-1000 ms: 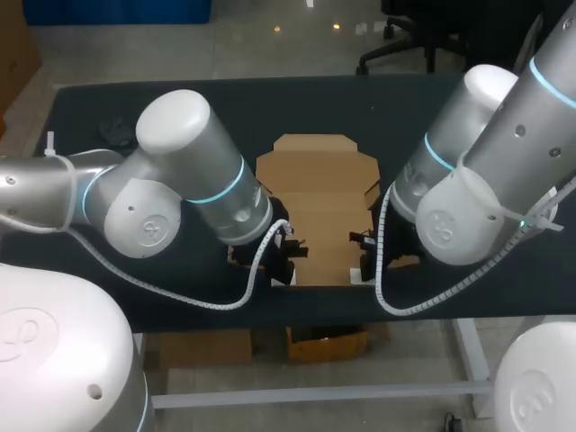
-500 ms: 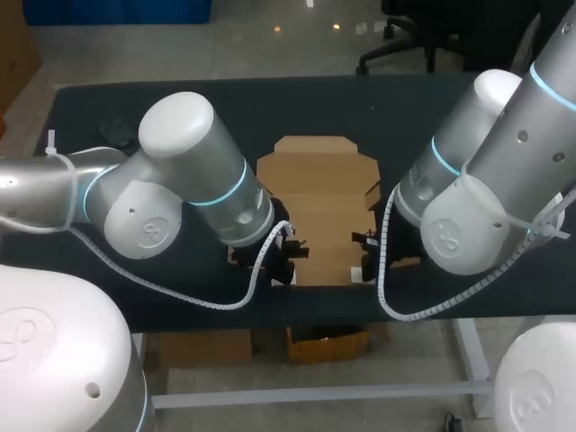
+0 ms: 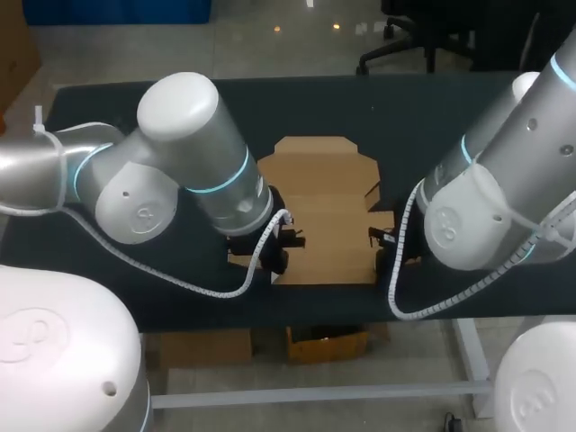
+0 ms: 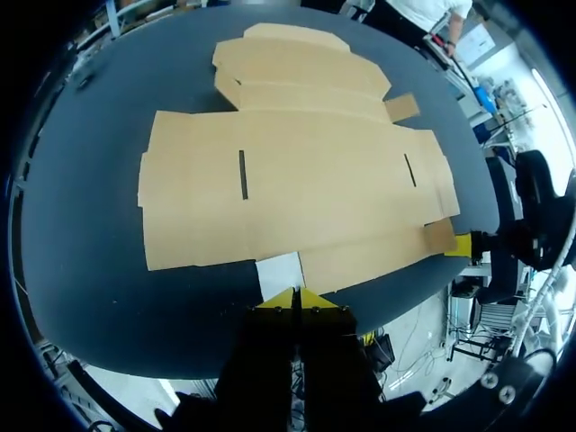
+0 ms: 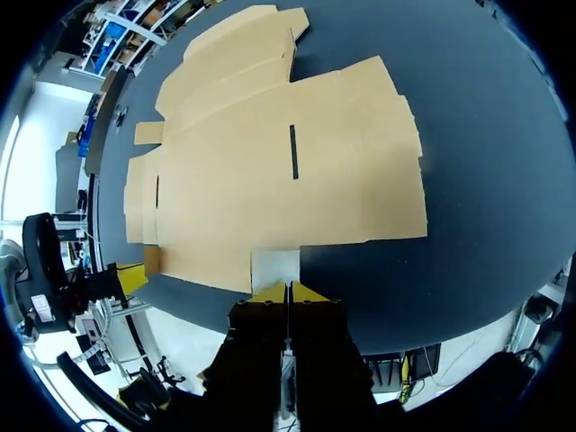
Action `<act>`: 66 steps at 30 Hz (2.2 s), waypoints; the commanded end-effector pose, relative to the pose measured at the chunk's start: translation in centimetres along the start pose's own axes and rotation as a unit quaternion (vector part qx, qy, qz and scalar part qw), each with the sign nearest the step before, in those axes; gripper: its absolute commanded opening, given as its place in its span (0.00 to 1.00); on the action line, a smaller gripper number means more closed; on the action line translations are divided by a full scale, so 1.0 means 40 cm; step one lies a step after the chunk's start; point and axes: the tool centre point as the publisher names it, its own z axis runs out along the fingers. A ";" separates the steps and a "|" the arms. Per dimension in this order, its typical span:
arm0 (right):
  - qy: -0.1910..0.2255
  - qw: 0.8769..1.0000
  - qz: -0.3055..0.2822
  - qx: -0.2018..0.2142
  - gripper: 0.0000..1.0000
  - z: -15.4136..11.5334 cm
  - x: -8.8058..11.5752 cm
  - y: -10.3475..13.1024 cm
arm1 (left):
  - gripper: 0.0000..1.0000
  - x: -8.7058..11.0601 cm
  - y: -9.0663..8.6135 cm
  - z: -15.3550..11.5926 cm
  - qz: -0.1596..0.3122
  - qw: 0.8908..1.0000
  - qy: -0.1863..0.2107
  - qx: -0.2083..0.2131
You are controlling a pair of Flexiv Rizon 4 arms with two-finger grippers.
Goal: Assemble the packaging by folding the flat box into shape, placing the metal phone stand inside, and closing the box properly
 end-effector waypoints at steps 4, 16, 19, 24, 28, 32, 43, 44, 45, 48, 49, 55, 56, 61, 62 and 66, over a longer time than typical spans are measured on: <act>0.052 0.999 0.006 0.011 0.00 -0.072 -0.044 0.017 | 0.00 -0.013 0.012 -0.045 -0.005 1.000 -0.020 0.015; 0.084 0.996 0.016 0.004 0.00 -0.129 -0.099 0.051 | 0.00 -0.072 -0.006 -0.104 -0.022 0.999 -0.013 0.033; 0.092 0.996 0.016 0.006 0.00 -0.138 -0.108 0.064 | 0.00 -0.080 -0.013 -0.112 -0.022 0.999 -0.013 0.034; 0.104 0.994 0.015 0.007 0.07 -0.156 -0.124 0.083 | 0.00 -0.090 -0.028 -0.130 -0.019 0.999 -0.011 0.032; 0.114 0.993 0.015 0.004 0.16 -0.172 -0.137 0.101 | 0.00 -0.094 -0.040 -0.148 -0.016 0.999 -0.011 0.035; 0.121 0.993 0.016 0.001 0.36 -0.183 -0.150 0.119 | 0.24 -0.098 -0.052 -0.164 -0.014 0.999 -0.013 0.039; 0.140 0.990 0.022 -0.011 0.63 -0.201 -0.163 0.161 | 1.00 -0.107 -0.088 -0.189 -0.009 0.999 -0.015 0.046; 0.141 0.990 0.023 -0.012 0.64 -0.203 -0.164 0.165 | 1.00 -0.108 -0.092 -0.192 -0.009 0.999 -0.015 0.047; 0.142 0.989 0.023 -0.013 0.67 -0.205 -0.165 0.170 | 1.00 -0.110 -0.095 -0.195 -0.009 0.999 -0.016 0.048; 0.146 0.989 0.024 -0.016 0.83 -0.215 -0.169 0.187 | 1.00 -0.119 -0.107 -0.210 -0.010 0.999 -0.012 0.052; 0.149 0.988 0.024 -0.017 0.94 -0.219 -0.171 0.192 | 1.00 -0.122 -0.110 -0.216 -0.010 0.998 -0.009 0.053; 0.163 0.986 0.022 -0.026 1.00 -0.241 -0.181 0.234 | 1.00 -0.137 -0.140 -0.247 -0.007 0.999 0.010 0.052; 0.165 0.986 0.022 -0.027 1.00 -0.243 -0.182 0.241 | 1.00 -0.140 -0.148 -0.254 -0.004 0.999 0.014 0.053; 0.174 0.984 0.020 -0.028 1.00 -0.251 -0.184 0.270 | 1.00 -0.152 -0.177 -0.273 -0.003 0.998 0.031 0.048; 0.175 0.984 0.021 -0.028 1.00 -0.252 -0.184 0.277 | 1.00 -0.153 -0.184 -0.277 -0.001 0.998 0.034 0.048; 0.189 0.981 0.014 -0.030 1.00 -0.261 -0.180 0.295 | 1.00 -0.151 -0.210 -0.287 0.008 0.998 0.049 0.046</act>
